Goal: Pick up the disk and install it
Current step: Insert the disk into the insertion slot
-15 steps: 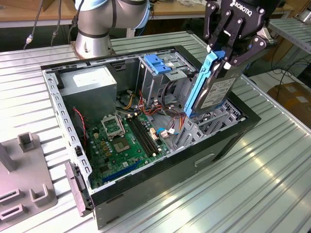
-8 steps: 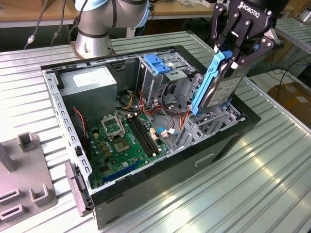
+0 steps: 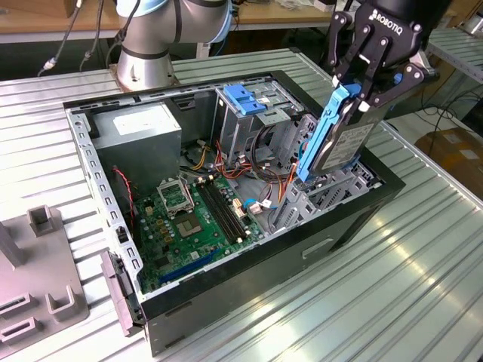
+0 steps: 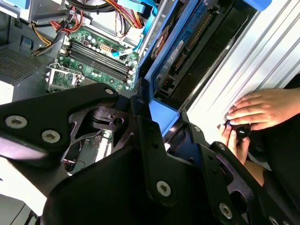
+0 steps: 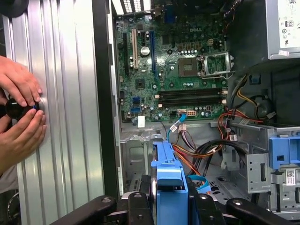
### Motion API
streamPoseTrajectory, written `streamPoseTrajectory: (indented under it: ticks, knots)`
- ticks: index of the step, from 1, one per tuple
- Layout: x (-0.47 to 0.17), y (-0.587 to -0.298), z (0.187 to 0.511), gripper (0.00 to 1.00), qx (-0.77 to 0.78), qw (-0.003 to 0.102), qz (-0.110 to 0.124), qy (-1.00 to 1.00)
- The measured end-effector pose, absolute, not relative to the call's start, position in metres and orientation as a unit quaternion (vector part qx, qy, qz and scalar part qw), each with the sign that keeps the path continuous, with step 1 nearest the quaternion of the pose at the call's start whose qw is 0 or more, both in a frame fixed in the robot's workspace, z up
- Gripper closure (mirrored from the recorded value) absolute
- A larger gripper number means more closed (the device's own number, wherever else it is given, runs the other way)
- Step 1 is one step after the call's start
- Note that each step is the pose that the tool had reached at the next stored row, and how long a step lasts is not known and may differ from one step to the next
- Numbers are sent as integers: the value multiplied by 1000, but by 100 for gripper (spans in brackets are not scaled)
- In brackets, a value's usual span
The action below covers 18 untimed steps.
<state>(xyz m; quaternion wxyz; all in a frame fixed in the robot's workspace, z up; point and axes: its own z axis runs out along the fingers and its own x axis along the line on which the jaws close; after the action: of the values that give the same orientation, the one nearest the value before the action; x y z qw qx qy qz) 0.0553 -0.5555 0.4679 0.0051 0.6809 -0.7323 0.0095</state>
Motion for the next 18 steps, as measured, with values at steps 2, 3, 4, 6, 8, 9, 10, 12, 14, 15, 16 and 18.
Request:
streamPoseTrajectory:
  ticks: [2,3,4,6,8,9,10,12,14,15,16,18]
  knots:
    - [56,-556,467,63,681,5,9,-732]
    - [56,-556,466,63,681,5,9,-732]
    - [56,-556,464,63,681,5,10,-732]
    - [56,-556,462,63,681,5,10,-732]
    - [56,-557,460,63,681,5,9,-732]
    - [57,-557,459,63,681,5,10,-732]
    - [57,-557,458,63,681,5,10,-732]
    - [57,-557,456,63,681,5,10,-732]
    - [57,-558,454,63,681,5,10,-732]
    - [57,-558,454,63,682,5,10,-731]
    - [58,-558,454,63,684,5,10,-730]
    - [58,-559,454,63,688,5,10,-725]
